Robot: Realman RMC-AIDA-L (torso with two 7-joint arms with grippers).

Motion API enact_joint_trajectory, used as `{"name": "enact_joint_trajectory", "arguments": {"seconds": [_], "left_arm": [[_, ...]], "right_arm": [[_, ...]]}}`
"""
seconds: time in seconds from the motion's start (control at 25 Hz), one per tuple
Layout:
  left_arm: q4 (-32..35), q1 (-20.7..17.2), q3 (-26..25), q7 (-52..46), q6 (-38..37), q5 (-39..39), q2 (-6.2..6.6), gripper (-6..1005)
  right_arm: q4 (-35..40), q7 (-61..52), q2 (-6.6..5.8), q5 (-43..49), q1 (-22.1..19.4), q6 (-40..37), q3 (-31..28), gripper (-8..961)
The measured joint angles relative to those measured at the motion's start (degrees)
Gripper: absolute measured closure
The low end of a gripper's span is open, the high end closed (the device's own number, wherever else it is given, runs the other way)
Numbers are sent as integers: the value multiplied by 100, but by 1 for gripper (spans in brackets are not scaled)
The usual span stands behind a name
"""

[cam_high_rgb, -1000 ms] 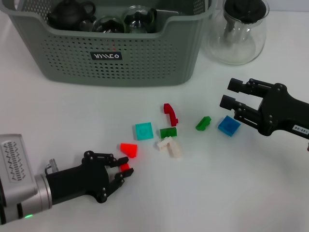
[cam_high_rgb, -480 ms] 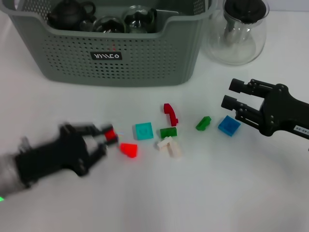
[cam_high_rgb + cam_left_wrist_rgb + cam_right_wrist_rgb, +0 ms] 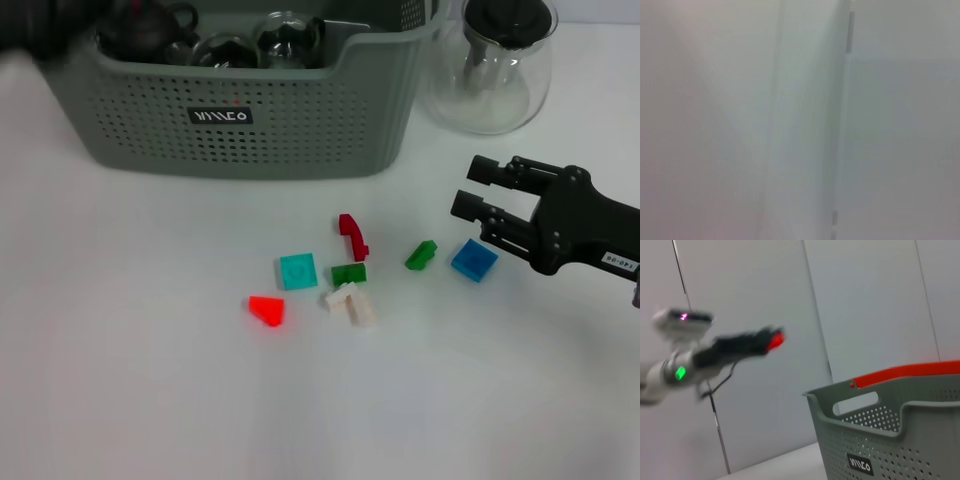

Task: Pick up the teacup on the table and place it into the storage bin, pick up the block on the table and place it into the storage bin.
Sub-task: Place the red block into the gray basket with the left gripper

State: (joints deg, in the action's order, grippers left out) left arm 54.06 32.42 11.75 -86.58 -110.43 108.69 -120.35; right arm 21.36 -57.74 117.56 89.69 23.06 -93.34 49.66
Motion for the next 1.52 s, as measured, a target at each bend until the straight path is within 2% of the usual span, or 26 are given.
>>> {"name": "enact_joint_trajectory", "arguments": {"seconds": [0.08,0.16,0.24,0.36,0.44,0.48,0.56,0.68,0.88,1.08,1.12,1.32,1.44,1.52], "left_arm": [[309,335,172,-622,398,29,136,818],[431,687,604,-1272,976,91,366,818],[396,939,1232,-1723,1619,232,622,819],[136,1241,2503,-2498,2713,687,981,818],[-62,1409,3050,-2858,3173,994,1089,818],[-144,1499,3276,-3017,3391,1219,1101,818],[-230,1632,3607,-3312,3764,1719,1054,818],[-285,1789,3966,-3591,4130,2531,856,819],[-646,2102,4201,-4031,4274,3679,627,819],[-583,2181,4260,-4215,4418,4191,371,792],[-419,2144,4241,-4224,4394,4188,309,787],[803,1757,3896,-4324,3926,3752,82,573],[1929,1137,3295,-4074,3314,2526,-79,337],[2258,720,3011,-3750,2903,1493,-88,337]], "right_arm": [[0,0,10,-3,7,0,0,449],[0,0,14,-3,13,1,0,449],[0,0,15,-3,21,0,-1,449],[0,0,14,-3,24,0,0,449],[0,0,14,-6,24,1,0,449],[0,0,14,-6,24,0,0,449],[2,0,13,-8,24,0,0,449],[3,0,12,-14,23,1,0,449],[1,4,12,-15,30,4,0,449],[3,2,12,-5,43,54,0,449],[2,1,12,-5,45,56,0,448],[0,0,7,-11,47,60,0,448],[0,0,5,-15,41,61,0,448],[0,0,6,-15,41,62,0,449]]}}
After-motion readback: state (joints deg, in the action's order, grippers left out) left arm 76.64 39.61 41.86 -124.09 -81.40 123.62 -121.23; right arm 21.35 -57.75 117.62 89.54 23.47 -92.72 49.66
